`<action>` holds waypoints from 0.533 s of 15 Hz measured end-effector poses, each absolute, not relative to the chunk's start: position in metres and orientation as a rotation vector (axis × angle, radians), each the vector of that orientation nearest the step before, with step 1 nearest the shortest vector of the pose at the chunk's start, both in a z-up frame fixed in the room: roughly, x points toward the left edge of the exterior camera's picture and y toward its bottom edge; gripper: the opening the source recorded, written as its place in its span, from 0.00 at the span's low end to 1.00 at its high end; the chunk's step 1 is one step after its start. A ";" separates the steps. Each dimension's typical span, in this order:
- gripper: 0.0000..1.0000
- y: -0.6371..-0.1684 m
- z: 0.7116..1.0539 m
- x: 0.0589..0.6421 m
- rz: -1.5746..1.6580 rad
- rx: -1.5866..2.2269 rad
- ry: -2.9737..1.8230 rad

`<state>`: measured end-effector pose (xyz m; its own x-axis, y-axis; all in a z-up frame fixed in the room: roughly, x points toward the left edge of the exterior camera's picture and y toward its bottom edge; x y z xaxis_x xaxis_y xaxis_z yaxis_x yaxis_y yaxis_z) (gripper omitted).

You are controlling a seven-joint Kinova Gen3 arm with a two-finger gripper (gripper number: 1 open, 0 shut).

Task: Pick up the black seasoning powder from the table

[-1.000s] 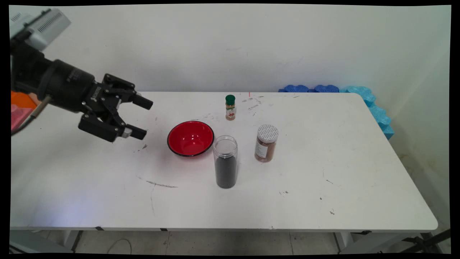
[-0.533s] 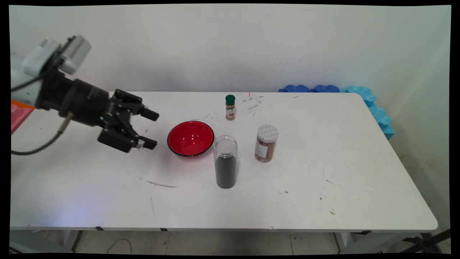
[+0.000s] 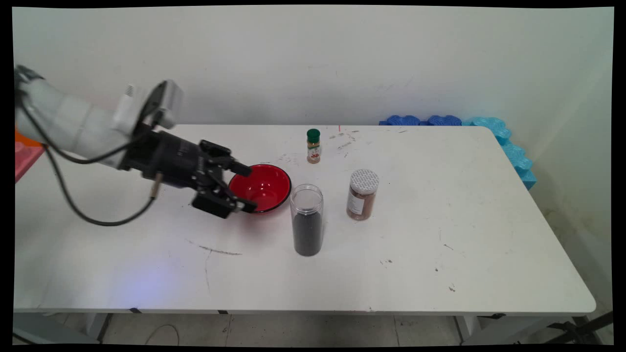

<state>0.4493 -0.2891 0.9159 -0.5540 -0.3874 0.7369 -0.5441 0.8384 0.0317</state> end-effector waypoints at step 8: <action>1.00 -0.315 0.883 0.403 0.247 0.713 -2.219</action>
<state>0.4032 -0.3154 0.8834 -0.5412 -0.4137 0.7321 -0.5646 0.8240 0.0483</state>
